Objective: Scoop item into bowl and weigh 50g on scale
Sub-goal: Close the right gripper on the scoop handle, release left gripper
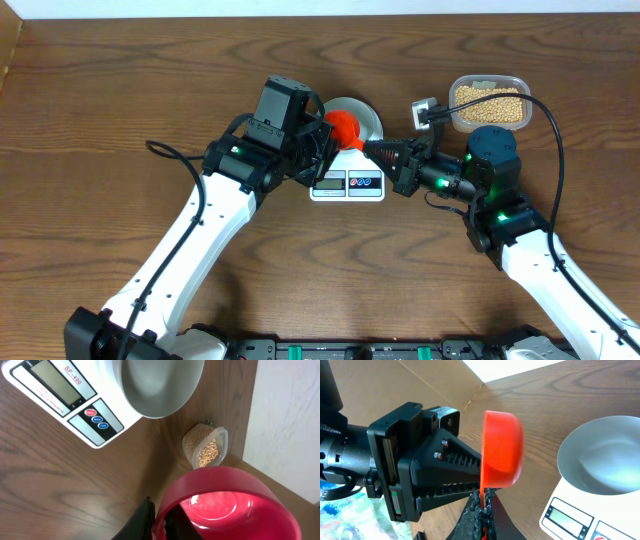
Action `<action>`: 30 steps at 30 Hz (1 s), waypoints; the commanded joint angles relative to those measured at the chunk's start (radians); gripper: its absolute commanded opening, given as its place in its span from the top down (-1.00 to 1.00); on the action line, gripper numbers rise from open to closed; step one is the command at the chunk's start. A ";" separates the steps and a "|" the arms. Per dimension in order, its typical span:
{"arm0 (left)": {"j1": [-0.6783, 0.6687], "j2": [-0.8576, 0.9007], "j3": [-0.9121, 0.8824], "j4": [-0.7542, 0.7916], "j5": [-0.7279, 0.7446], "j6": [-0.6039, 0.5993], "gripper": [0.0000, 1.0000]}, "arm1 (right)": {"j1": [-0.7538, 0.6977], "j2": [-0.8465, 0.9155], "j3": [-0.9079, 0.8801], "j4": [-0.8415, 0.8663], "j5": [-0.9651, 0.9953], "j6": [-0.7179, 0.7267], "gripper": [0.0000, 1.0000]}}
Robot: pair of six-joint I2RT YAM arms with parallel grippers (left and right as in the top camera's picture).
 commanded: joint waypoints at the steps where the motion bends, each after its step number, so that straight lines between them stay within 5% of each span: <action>1: -0.002 -0.004 -0.008 -0.002 -0.013 0.008 0.46 | 0.007 0.004 0.018 -0.010 -0.005 -0.009 0.97; 5: -0.002 -0.004 -0.008 -0.002 -0.013 0.007 -0.07 | 0.007 0.004 0.018 -0.010 -0.005 -0.009 0.98; 9: -0.002 -0.004 -0.008 -0.002 -0.013 0.008 -0.36 | 0.006 0.004 0.018 -0.010 -0.002 -0.009 0.98; 30: 0.003 -0.005 -0.008 0.002 -0.044 0.088 -0.48 | -0.021 0.004 0.018 -0.071 0.118 -0.009 0.97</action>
